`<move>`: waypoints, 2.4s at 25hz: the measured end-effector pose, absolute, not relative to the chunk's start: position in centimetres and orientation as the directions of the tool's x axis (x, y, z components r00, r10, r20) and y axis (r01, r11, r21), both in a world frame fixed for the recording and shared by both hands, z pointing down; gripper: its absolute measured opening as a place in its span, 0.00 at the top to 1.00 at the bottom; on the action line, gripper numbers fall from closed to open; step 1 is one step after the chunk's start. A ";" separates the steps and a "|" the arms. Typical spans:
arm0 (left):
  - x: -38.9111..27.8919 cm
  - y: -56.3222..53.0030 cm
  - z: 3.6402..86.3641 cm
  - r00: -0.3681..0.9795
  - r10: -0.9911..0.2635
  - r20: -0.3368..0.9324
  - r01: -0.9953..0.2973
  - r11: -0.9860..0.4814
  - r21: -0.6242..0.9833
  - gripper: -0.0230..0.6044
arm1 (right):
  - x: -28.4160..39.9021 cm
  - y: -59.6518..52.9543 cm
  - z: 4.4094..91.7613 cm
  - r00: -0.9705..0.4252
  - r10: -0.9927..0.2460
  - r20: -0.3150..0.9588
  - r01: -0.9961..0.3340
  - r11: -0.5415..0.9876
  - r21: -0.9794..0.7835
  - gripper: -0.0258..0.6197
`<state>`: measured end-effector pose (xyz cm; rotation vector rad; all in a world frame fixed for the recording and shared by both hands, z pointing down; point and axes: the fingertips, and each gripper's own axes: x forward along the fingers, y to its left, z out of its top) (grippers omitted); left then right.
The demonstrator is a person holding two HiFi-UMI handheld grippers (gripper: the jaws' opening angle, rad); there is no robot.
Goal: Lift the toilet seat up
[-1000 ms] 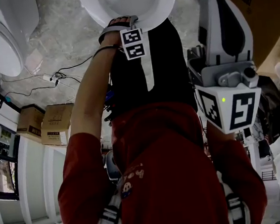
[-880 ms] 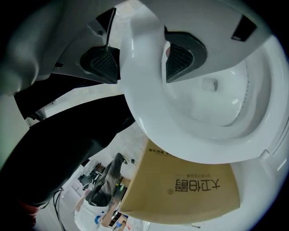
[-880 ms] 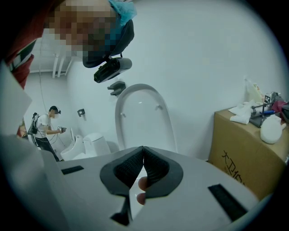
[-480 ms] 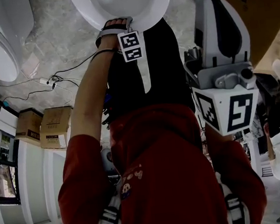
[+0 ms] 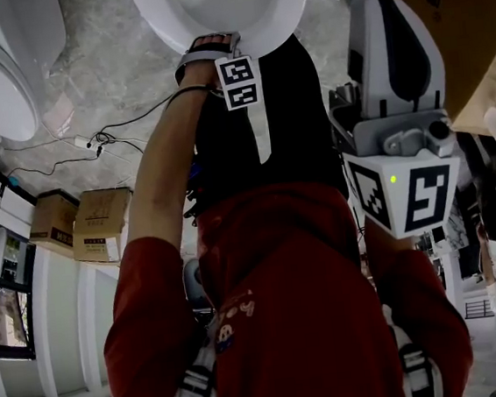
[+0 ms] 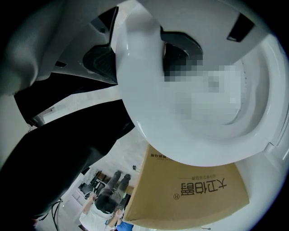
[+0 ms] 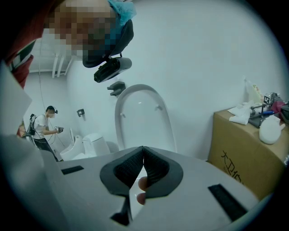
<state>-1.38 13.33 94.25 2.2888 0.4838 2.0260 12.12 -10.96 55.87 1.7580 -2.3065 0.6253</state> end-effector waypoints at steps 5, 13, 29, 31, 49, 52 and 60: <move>-1.4 13.5 93.2 0.084 0.286 0.955 0.200 -0.943 0.265 0.50 | 11.9 -11.3 54.7 -0.290 -0.883 0.368 -0.950 0.219 -0.224 0.94; -1.1 13.8 90.9 0.076 0.330 0.941 0.194 -0.931 0.311 0.50 | 12.6 -11.7 51.9 -0.283 -0.902 0.326 -0.952 0.222 -0.212 0.94; -0.8 13.2 84.5 0.069 0.411 0.909 0.198 -0.899 0.391 0.49 | 12.7 -11.9 46.5 -0.269 -0.928 0.257 -0.955 0.221 -0.200 0.94; -0.8 13.0 83.2 0.075 0.420 0.905 0.200 -0.895 0.399 0.50 | 12.8 -11.8 45.8 -0.266 -0.931 0.251 -0.955 0.220 -0.198 0.94; 0.2 9.6 73.5 0.165 0.365 0.916 0.215 -0.920 0.328 0.51 | 12.2 -11.3 40.1 -0.282 -0.944 0.169 -0.950 0.250 -0.188 0.94; 0.2 8.9 72.2 0.181 0.338 0.924 0.218 -0.930 0.297 0.51 | 11.8 -11.2 38.8 -0.286 -0.946 0.151 -0.949 0.259 -0.179 0.94; 0.4 6.9 69.0 0.207 0.345 0.916 0.204 -0.931 0.304 0.52 | 11.3 -10.6 35.8 -0.287 -0.952 0.108 -0.951 0.270 -0.148 0.94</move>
